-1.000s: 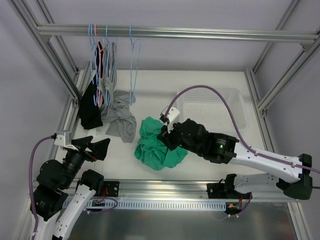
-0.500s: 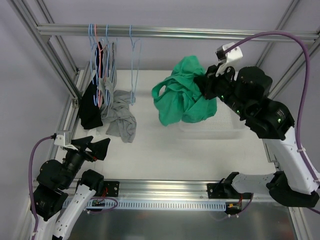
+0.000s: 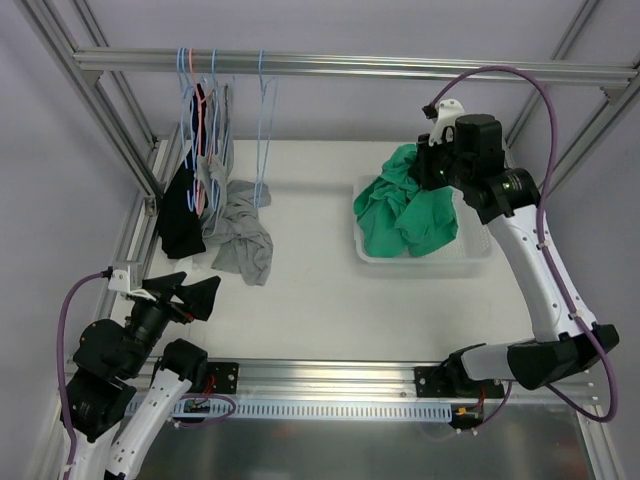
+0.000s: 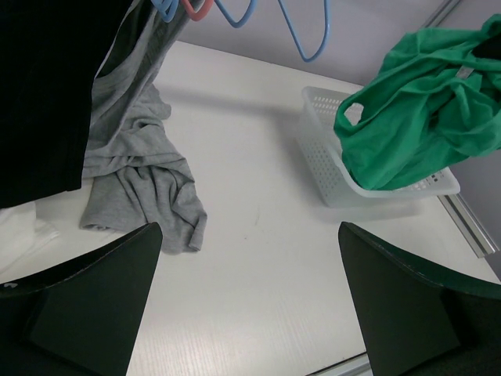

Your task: Remove the tank top from the hanger

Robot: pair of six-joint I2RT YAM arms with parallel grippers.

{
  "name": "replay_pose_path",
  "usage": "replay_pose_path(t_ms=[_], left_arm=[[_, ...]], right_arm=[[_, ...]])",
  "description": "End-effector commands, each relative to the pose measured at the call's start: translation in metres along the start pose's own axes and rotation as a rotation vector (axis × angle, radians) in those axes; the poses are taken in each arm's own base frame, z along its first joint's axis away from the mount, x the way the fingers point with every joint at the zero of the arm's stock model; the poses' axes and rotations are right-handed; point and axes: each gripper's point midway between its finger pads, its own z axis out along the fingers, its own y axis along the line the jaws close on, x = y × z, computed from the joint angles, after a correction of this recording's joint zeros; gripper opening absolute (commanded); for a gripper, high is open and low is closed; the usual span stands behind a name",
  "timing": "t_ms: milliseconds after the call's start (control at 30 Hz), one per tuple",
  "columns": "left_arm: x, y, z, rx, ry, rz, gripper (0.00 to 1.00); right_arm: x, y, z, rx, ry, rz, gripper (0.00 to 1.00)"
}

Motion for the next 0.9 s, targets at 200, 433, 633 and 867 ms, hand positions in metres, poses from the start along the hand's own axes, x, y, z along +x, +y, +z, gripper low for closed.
replay_pose_path(t_ms=[200,433,633,867], left_arm=[[-0.007,0.000,-0.001,0.001,-0.042,-0.006,0.99],[-0.007,-0.001,-0.001,0.003,-0.041,-0.006,0.99],[-0.007,-0.001,-0.001,0.006,-0.040,-0.006,0.99],[-0.006,-0.001,-0.001,0.006,-0.038,-0.007,0.99]], right_arm=[[0.020,-0.005,0.059,-0.137,0.015,-0.004,0.00],[0.090,-0.064,0.102,0.155,0.171,0.133,0.00],[0.127,-0.091,0.113,0.306,0.261,0.166,0.03],[0.152,-0.048,0.138,0.126,0.347,0.164,0.36]])
